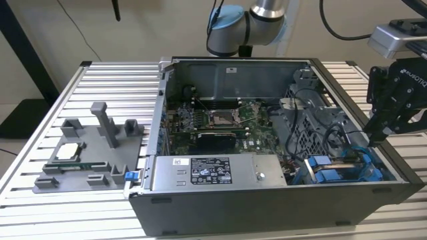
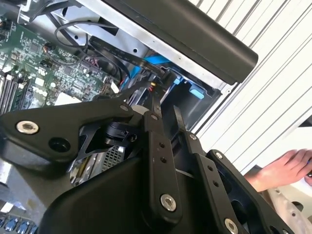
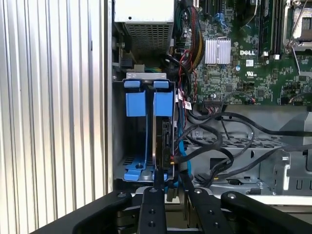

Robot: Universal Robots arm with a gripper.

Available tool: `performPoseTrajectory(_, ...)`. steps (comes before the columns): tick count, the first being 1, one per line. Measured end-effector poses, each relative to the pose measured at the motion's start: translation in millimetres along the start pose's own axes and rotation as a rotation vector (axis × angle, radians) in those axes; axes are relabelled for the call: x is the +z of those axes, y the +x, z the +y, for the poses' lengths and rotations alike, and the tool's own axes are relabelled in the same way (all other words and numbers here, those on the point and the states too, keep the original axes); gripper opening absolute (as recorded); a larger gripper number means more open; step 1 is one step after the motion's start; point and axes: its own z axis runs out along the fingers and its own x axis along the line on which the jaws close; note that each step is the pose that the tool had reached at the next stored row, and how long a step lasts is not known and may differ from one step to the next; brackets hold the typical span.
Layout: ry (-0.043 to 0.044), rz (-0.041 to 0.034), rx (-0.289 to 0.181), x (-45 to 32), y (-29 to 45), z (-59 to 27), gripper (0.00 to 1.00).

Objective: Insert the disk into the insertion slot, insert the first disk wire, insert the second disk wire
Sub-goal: 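Insert the second disk wire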

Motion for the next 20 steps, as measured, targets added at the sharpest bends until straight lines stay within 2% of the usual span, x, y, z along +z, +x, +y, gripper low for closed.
performPoseTrajectory(3, 0.0000, 0.0000, -0.001, 0.0, -0.1, -2.6, 1.00)
performPoseTrajectory(8, -0.0002, -0.0007, -0.001, 1.8, -0.3, -11.6, 1.00)
performPoseTrajectory(11, -0.0024, -0.0138, -0.001, 3.6, 1.4, -19.0, 1.00)
performPoseTrajectory(15, -0.0059, -0.0309, -0.001, 6.7, 8.1, -24.5, 1.00)
performPoseTrajectory(20, -0.0099, -0.0436, -0.001, 11.1, 17.7, -25.4, 1.00)
